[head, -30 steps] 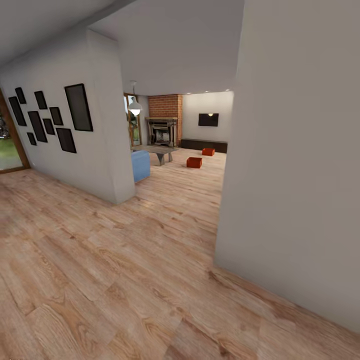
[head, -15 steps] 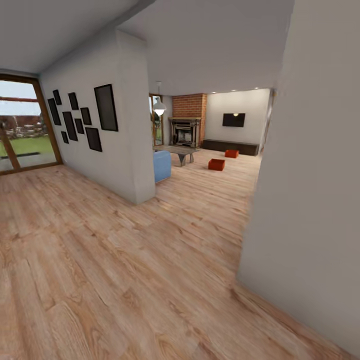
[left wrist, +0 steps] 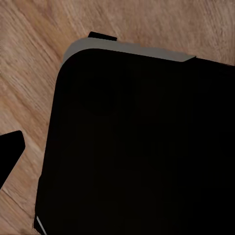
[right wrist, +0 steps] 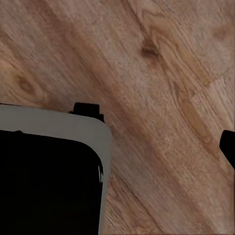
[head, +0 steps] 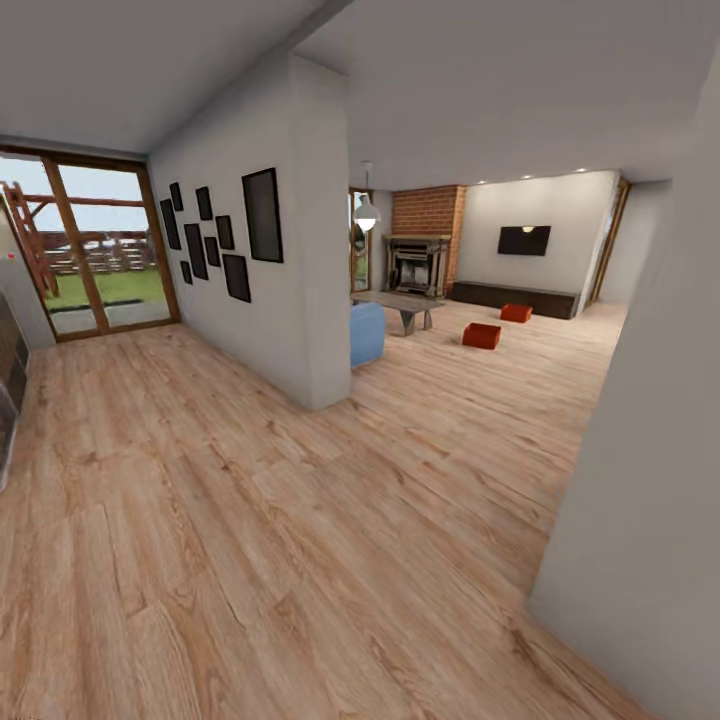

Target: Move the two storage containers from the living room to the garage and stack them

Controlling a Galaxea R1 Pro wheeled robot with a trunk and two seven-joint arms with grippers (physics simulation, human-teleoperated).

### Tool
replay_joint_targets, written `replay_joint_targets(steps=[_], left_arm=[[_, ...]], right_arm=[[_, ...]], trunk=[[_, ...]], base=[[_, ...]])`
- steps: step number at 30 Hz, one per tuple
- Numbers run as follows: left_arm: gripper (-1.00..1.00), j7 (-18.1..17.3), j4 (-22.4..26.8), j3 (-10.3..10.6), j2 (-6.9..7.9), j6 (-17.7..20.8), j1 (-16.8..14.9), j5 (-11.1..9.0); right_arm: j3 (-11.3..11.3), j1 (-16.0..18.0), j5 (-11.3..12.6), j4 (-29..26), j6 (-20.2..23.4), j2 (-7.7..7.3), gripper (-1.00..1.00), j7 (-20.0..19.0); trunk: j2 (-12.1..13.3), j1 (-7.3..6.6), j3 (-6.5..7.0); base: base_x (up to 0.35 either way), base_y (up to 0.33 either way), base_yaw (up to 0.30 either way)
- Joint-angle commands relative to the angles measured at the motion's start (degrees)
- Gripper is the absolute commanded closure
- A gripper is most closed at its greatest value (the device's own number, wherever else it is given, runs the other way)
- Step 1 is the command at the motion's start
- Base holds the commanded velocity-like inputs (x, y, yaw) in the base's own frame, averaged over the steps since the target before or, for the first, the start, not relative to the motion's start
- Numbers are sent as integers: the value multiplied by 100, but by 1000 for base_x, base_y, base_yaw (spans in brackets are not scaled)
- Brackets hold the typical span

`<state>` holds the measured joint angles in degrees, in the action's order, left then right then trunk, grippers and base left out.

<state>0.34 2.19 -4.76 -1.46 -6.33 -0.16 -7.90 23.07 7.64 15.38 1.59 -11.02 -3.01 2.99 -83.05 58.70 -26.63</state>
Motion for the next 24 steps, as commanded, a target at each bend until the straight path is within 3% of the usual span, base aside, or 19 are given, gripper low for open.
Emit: replay_joint_targets(steps=[1,6,24], left_arm=[[-100,3,0,-42,-3,-13,-2,-10],[-100,3,0,-42,-3,-16,-2,-10],[-100,5,0,-42,-4,-16,-2,-10]], right_arm=[[49,6,50,17,-32,2,-100,3],[44,3,47,17,-32,-14,-100,2],[39,5,44,17,-32,-40,-100,-16]], trunk=[[-3,3,-5],[-3,3,-5],[-3,3,-5]], base=[[325,0,277],[325,0,204],[325,0,10]])
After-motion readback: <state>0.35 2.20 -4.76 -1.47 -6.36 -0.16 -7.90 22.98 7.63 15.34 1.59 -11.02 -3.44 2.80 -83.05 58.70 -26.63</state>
